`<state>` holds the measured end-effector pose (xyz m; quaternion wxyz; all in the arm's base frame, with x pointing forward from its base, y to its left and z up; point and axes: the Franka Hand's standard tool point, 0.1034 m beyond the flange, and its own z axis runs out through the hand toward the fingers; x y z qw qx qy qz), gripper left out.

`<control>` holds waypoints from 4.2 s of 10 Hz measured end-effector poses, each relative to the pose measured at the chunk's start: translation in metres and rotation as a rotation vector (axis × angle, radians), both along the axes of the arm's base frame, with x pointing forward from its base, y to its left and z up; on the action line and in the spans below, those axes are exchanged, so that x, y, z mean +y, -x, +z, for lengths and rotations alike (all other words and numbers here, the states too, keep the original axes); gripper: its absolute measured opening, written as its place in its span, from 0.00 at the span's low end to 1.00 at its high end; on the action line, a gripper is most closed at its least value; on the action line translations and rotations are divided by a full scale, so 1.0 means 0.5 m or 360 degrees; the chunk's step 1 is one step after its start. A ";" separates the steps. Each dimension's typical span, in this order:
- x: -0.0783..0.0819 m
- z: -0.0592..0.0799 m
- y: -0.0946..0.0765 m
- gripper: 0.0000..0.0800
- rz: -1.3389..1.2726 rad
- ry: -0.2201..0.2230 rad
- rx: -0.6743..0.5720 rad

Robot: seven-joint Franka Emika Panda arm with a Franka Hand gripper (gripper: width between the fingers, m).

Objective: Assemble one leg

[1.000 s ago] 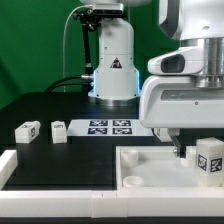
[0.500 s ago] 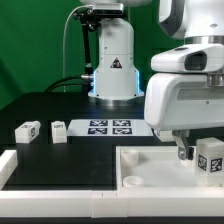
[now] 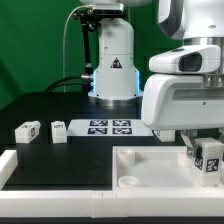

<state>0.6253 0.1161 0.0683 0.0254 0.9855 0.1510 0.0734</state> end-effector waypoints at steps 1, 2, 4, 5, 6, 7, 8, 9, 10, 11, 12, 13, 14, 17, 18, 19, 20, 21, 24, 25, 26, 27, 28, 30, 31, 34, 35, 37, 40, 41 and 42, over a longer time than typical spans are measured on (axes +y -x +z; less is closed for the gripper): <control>0.000 0.000 0.000 0.37 -0.0130 -0.0020 -0.0003; 0.001 -0.001 0.000 0.37 -0.0314 -0.0052 -0.0007; 0.009 0.000 0.002 0.37 -0.0810 -0.0146 -0.0015; 0.014 -0.002 0.004 0.37 -0.1006 -0.0175 -0.0017; 0.017 -0.003 0.006 0.37 -0.1188 -0.0203 -0.0024; 0.017 -0.004 0.006 0.37 -0.1464 -0.0257 -0.0029; 0.018 -0.004 0.006 0.37 -0.1691 -0.0302 -0.0035; 0.019 -0.004 0.007 0.37 -0.1859 -0.0328 -0.0038; 0.020 -0.003 0.008 0.37 -0.2052 -0.0360 -0.0039; 0.018 -0.003 0.007 0.37 -0.2195 -0.0387 -0.0037; 0.018 -0.003 0.007 0.37 -0.2281 -0.0406 -0.0031; 0.017 -0.003 0.007 0.38 -0.2387 -0.0429 -0.0026; 0.018 -0.003 0.007 0.38 -0.2305 -0.0418 -0.0024; 0.019 -0.001 0.006 0.76 -0.1994 -0.0381 -0.0033; 0.019 0.000 0.005 0.80 -0.1763 -0.0346 -0.0033; 0.020 0.002 0.005 0.80 -0.1596 -0.0321 -0.0034; 0.023 0.003 0.005 0.81 -0.1450 -0.0299 -0.0034; 0.022 0.005 0.004 0.81 -0.1192 -0.0252 -0.0039; 0.015 0.005 0.003 0.81 -0.0668 -0.0152 -0.0039; 0.014 0.006 0.002 0.81 -0.0492 -0.0114 -0.0039; 0.012 0.007 0.001 0.81 -0.0286 -0.0065 -0.0040; 0.010 0.007 0.001 0.81 -0.0122 -0.0029 -0.0038; 0.009 0.008 0.000 0.81 0.0000 0.0000 -0.0037; 0.007 0.007 0.000 0.81 0.0112 0.0031 -0.0035; 0.007 0.007 0.000 0.67 0.0111 0.0031 -0.0034; 0.007 0.005 0.001 0.37 0.0027 0.0017 -0.0034; 0.007 0.005 0.001 0.37 0.0028 0.0018 -0.0034; 0.007 0.005 0.001 0.37 -0.0201 -0.0023 -0.0040; 0.015 0.005 0.004 0.37 -0.0843 -0.0132 -0.0072; 0.013 0.005 0.004 0.37 -0.0933 -0.0141 -0.0077; 0.002 0.004 0.006 0.37 -0.1102 -0.0154 -0.0085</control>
Offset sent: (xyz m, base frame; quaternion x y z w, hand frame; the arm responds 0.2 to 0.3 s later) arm -0.0034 -0.0026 0.0051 -0.0090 -0.0104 0.3947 0.9187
